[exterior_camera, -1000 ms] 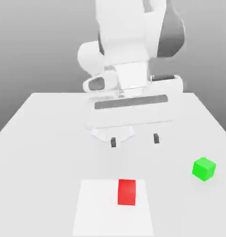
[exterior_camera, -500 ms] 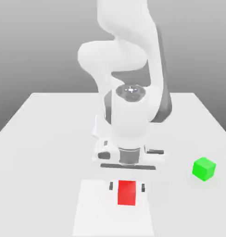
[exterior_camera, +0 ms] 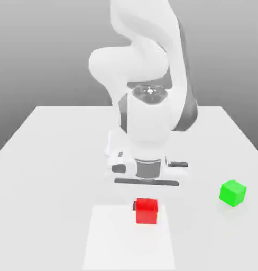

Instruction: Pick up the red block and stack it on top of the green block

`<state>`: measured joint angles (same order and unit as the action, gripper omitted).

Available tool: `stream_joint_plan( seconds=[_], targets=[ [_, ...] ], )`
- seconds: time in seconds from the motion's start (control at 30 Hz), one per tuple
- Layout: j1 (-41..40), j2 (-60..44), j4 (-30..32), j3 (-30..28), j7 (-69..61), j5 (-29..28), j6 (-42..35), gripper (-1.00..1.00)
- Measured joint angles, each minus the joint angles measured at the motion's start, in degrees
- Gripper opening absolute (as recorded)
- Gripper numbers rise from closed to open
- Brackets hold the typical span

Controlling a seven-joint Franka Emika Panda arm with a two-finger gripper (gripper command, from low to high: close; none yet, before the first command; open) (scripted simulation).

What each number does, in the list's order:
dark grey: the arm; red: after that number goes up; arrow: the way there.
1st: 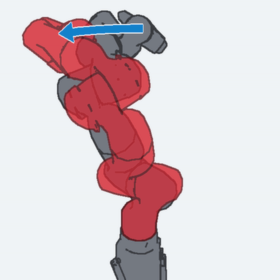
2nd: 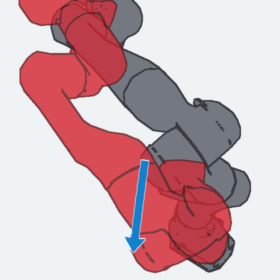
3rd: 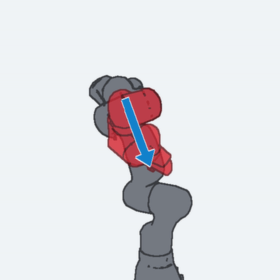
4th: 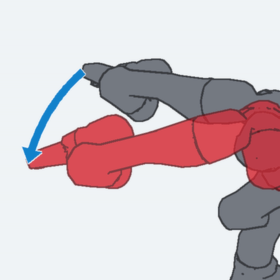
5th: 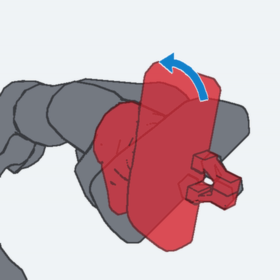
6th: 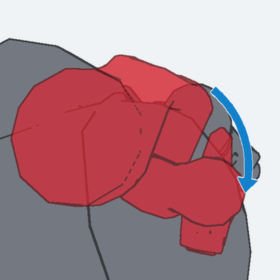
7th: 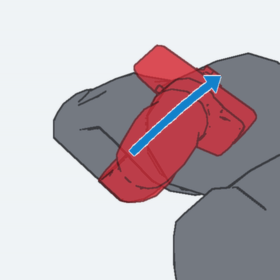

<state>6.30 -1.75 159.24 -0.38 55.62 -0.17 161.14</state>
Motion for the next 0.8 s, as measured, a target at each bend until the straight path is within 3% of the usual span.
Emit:
stream_joint_plan(
  seconds=[0.2,0.57,0.7,0.8],
  targets=[
    [2.1,2.6,-0.4,6.7,5.0,2.0,-3.2,-1.0],
    [20.1,5.3,-2.0,15.3,18.4,3.7,-7.3,-1.0],
    [24.6,6.0,-2.5,18.5,23.8,3.4,-8.5,-1.0],
    [24.8,1.4,-2.8,18.5,27.4,-0.3,-4.3,-1.0]
  ],
)
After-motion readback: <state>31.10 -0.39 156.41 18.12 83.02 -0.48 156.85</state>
